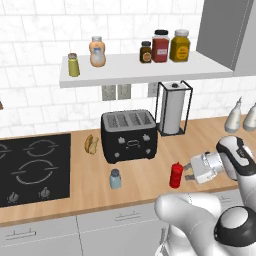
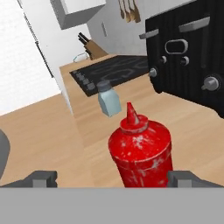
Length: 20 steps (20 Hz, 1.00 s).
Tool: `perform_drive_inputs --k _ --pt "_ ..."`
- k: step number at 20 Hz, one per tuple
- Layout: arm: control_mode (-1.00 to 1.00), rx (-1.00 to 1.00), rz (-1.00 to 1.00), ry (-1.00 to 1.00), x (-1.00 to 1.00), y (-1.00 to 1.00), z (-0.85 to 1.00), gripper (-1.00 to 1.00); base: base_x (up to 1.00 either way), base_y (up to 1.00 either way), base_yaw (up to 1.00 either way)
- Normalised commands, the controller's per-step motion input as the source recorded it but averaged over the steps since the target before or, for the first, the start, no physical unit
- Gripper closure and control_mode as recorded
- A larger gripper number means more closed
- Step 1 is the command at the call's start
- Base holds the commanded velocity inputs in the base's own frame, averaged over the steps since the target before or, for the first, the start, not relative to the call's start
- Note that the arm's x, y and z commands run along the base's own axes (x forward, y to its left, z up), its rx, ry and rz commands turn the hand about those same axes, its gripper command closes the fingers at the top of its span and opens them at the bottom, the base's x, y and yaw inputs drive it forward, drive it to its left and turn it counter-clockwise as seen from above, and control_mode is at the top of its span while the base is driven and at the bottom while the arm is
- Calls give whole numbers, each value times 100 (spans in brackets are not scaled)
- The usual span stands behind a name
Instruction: Put the shaker and condiment bottle from the counter next to their counterparts in the cabinet.
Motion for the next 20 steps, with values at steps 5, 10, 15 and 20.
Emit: perform_drive_inputs --k 5,10,15,20 --pt "-100 1 0 0 4 0 -7 -100 0 0 0" --pt "-100 0 0 -1 7 0 -16 -100 0 0 0" --pt "-100 0 0 0 8 0 -16 -100 0 0 0" --pt "-100 2 0 0 10 2 -11 -100 0 0 0"
